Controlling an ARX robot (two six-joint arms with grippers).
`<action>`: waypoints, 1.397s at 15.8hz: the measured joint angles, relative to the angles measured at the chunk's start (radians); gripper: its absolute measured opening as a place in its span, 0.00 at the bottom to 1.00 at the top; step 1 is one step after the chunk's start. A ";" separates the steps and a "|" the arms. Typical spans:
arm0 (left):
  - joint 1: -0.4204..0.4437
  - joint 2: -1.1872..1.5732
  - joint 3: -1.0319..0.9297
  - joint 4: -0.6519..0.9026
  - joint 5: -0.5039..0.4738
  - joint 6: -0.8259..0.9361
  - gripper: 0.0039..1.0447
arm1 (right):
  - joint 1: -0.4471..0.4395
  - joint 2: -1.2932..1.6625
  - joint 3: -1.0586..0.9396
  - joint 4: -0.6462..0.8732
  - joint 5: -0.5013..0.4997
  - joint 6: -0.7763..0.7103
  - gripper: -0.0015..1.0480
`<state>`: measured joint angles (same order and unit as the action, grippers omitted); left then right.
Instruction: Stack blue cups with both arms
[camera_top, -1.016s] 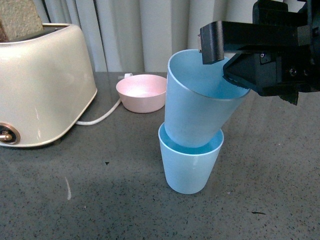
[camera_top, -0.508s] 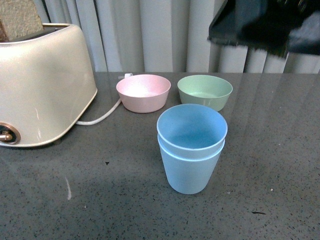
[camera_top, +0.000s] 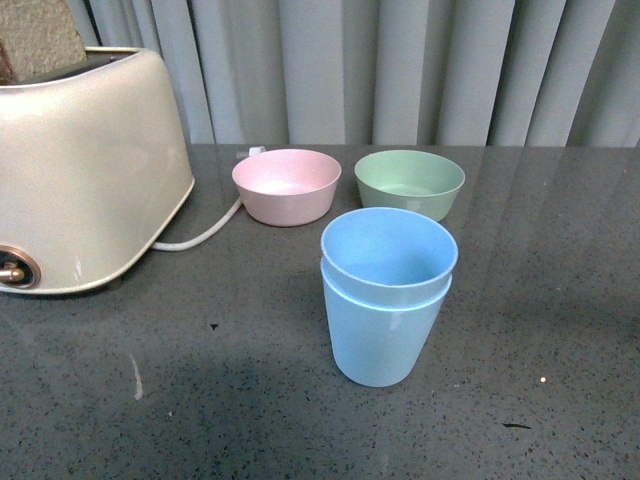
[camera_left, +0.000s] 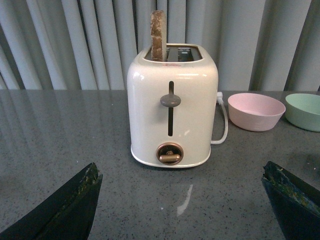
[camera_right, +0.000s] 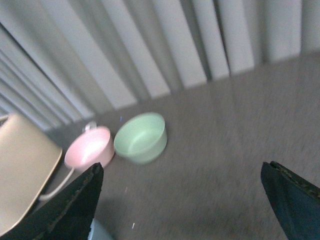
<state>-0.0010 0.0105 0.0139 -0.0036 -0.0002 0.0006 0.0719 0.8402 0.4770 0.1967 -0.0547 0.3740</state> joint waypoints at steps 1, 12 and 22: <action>0.000 0.000 0.000 0.000 0.000 0.000 0.94 | -0.048 -0.059 -0.087 0.137 0.021 -0.047 0.87; 0.000 0.000 0.000 0.000 0.000 0.000 0.94 | -0.072 -0.638 -0.465 0.013 0.055 -0.365 0.02; 0.000 0.000 0.000 0.001 0.000 0.000 0.94 | -0.072 -0.836 -0.464 -0.202 0.055 -0.367 0.02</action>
<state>-0.0010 0.0105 0.0139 -0.0029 -0.0006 0.0006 -0.0002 0.0040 0.0128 -0.0051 0.0002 0.0067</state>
